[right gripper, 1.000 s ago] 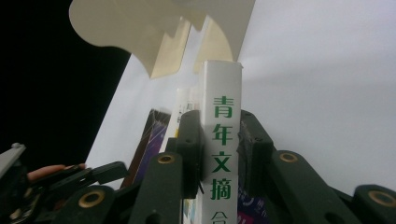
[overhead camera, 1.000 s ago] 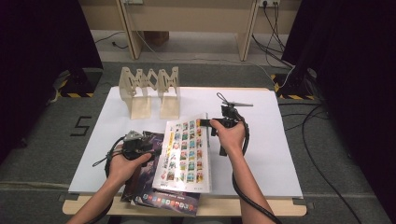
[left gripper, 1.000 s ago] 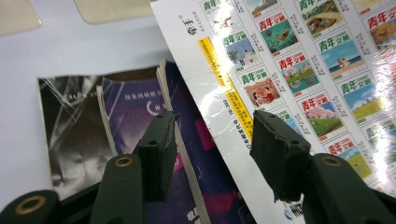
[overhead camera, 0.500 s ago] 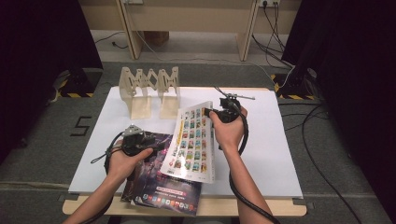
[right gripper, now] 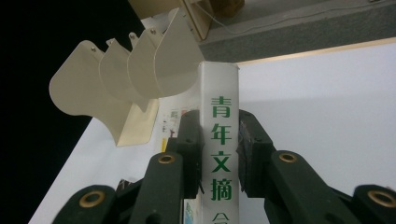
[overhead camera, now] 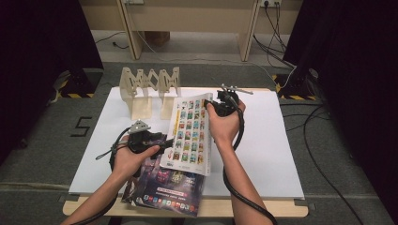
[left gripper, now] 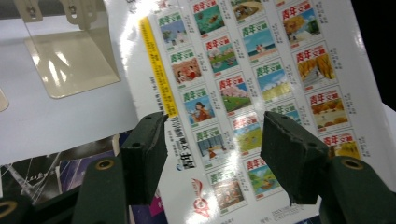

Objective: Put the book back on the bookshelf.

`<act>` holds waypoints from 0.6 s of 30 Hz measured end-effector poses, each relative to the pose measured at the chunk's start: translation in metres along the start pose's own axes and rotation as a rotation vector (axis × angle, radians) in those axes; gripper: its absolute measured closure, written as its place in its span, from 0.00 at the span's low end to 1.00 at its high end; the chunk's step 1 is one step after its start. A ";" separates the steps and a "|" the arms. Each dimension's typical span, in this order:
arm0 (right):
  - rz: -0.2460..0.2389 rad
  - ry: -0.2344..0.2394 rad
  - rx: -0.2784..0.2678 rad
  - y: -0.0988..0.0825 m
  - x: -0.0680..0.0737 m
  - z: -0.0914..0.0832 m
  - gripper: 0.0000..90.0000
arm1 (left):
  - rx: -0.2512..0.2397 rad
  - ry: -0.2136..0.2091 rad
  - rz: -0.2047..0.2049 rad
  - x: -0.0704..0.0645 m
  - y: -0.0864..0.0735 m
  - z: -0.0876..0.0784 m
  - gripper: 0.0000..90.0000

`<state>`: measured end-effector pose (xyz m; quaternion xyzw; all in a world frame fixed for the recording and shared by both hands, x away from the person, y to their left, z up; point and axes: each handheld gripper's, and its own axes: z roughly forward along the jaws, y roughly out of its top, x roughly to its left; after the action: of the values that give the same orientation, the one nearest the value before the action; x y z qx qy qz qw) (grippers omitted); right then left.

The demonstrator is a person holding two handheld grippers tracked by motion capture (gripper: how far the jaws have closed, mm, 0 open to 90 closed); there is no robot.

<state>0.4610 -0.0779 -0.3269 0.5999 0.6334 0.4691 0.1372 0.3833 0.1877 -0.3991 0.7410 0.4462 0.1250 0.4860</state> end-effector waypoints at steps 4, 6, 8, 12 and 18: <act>-0.004 -0.019 0.002 0.002 0.006 0.003 0.82 | 0.006 -0.020 0.000 -0.007 0.004 0.004 0.43; -0.012 -0.030 0.005 0.001 0.009 0.005 0.82 | 0.010 -0.035 0.008 -0.014 0.006 0.007 0.42; -0.016 -0.039 0.006 0.001 0.011 0.006 0.82 | 0.016 -0.050 0.018 -0.022 0.009 0.011 0.42; -0.019 -0.044 0.008 0.001 0.013 0.006 0.82 | 0.033 -0.066 0.037 -0.036 0.015 0.020 0.38; -0.027 -0.049 0.012 0.000 0.015 0.006 0.82 | 0.066 -0.051 0.082 -0.057 0.024 0.035 0.33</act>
<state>0.4618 -0.0622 -0.3245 0.6036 0.6407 0.4484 0.1554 0.3856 0.1185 -0.3825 0.7772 0.4067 0.1113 0.4671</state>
